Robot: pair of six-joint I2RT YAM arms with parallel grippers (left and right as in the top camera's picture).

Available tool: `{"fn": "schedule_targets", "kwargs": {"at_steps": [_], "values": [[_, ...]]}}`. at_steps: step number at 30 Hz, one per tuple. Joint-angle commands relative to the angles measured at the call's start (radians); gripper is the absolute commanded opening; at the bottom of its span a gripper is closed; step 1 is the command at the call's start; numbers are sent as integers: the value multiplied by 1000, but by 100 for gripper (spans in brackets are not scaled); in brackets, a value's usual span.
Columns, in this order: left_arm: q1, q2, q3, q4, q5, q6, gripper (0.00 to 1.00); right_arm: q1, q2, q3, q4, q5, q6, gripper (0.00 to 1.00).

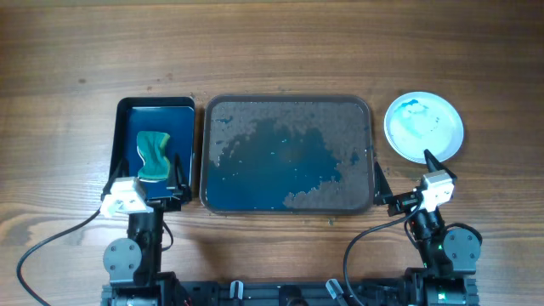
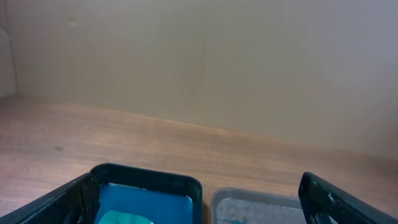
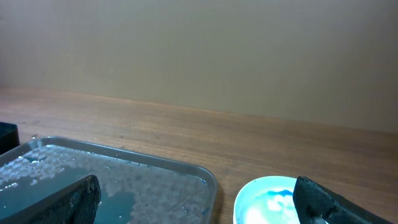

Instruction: Clean dirty plates on tray and stack at the side

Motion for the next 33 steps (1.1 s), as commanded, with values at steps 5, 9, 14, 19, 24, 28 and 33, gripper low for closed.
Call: {"fn": "schedule_targets", "kwargs": {"at_steps": [5,9,14,19,24,28,33], "values": [[-9,-11,-53,-84,-22,-5,100,4,-4,-1,3,-16,15,100],[-9,-8,-53,-82,-19,-5,100,4,-4,-1,3,-16,14,100],[-9,-8,-53,-81,-19,-5,100,4,-4,-1,3,-16,14,100],[-9,-8,-53,-81,-19,-5,100,4,-4,-1,3,-16,15,100],[-9,-8,-53,-82,-19,-5,100,4,-4,-1,3,-16,15,100],[-9,-8,-53,-82,-19,-5,100,4,-4,-1,3,-16,15,100],[-9,-8,-53,-82,-19,-5,100,4,-4,-1,3,-16,15,100]]}}
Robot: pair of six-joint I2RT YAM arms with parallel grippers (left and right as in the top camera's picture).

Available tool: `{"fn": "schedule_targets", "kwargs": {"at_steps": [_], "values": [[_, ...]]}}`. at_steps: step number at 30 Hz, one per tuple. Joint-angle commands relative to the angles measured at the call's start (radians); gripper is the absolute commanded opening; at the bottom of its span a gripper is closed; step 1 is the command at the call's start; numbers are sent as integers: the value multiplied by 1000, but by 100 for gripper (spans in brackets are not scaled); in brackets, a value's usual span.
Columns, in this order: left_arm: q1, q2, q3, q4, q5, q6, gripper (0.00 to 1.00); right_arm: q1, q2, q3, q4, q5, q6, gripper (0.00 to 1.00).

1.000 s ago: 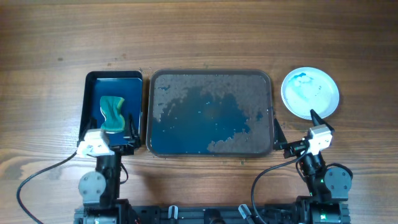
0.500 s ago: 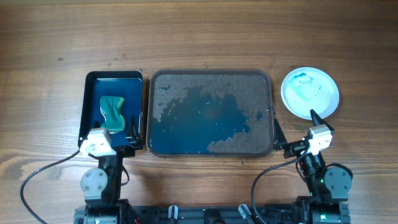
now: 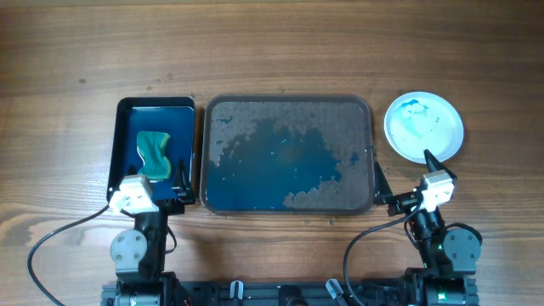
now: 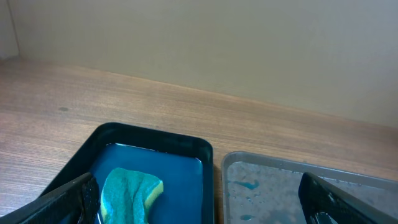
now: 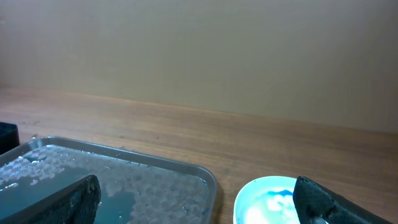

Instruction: Clean dirty plates on tray and stack at the side

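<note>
A grey tray (image 3: pixel 371 153) of blue soapy water sits mid-table, also seen as the tray (image 5: pixel 155 168) and the tray (image 4: pixel 280 168) in the wrist views. One white plate (image 3: pixel 424 127) smeared with blue lies on the wood to its right; the plate (image 5: pixel 267 199) shows between my right fingers. A green-yellow sponge (image 3: pixel 155 151) rests in a small black tray (image 3: pixel 121 127); the sponge (image 4: pixel 127 193) is low in the left wrist view. My left gripper (image 3: pixel 160 183) stands open over that tray's near end. My right gripper (image 3: pixel 404 174) stands open at the plate's near edge.
Wooden table (image 3: pixel 272 42) all around. A plain wall (image 5: pixel 199 50) rises behind the table's far edge. Cables run along the near edge by both arm bases.
My left gripper has moved forward and slightly right, over the near end of the black tray; the sponge now shows in its wrist view. The right arm has not moved.
</note>
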Motion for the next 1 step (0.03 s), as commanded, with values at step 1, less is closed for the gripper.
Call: {"fn": "schedule_targets", "kwargs": {"at_steps": [1], "values": [[-5,-7,-6,2,-6,-5,100,4,-4,-1,3,-16,14,100]]}}
